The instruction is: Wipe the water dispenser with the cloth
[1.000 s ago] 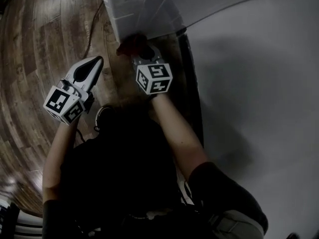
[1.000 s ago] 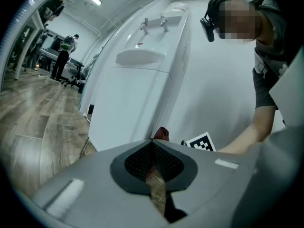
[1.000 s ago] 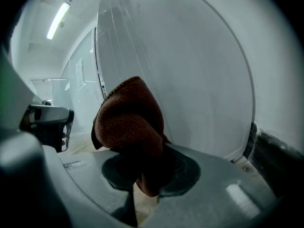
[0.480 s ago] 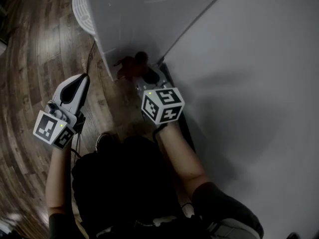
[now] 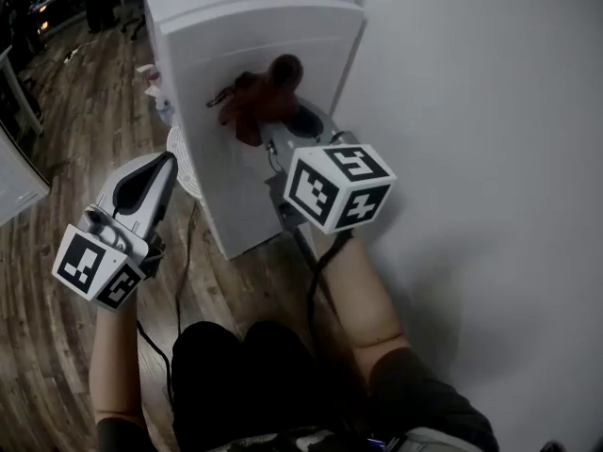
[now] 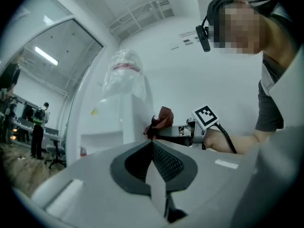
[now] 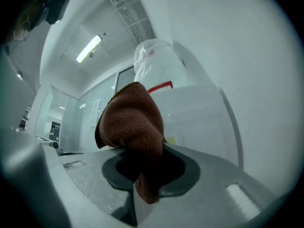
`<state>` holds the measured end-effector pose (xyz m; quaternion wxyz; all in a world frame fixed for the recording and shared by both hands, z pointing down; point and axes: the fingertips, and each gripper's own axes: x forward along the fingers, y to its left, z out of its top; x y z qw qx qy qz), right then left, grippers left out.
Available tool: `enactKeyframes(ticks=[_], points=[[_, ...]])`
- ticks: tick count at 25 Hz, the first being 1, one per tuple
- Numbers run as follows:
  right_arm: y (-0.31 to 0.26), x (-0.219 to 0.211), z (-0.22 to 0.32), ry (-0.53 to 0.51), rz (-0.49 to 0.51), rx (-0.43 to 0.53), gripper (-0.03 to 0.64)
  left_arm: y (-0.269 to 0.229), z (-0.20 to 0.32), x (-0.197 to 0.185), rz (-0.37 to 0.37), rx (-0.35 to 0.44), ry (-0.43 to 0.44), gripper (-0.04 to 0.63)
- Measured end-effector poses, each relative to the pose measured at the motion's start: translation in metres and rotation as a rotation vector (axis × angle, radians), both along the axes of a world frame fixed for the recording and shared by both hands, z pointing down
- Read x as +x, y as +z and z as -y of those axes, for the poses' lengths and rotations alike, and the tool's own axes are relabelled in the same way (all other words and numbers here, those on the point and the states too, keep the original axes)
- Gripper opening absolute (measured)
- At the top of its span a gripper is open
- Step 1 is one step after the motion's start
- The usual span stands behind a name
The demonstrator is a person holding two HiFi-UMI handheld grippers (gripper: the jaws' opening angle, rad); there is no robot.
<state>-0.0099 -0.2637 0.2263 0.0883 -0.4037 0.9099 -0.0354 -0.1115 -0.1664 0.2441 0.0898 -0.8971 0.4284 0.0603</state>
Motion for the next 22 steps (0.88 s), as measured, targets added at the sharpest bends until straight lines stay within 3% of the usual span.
enactKeyframes(ticks=[5,9,14,22], points=[[-0.094,0.004,0.006,0.033,0.015,0.106,0.066,-0.082,0.000,0.014,0.043,0.129,0.010,0.017],[-0.099,0.006,0.002,0.020,0.031,0.131,0.066,-0.083,0.004,0.023,0.068,0.122,0.010,0.017],[-0.046,0.008,0.004,0.027,0.030,0.156,0.066,-0.026,0.008,0.022,0.034,0.062,0.007,0.017],[0.115,0.013,0.010,0.056,0.067,0.078,0.066,0.122,0.008,0.017,0.033,-0.093,0.054,0.017]])
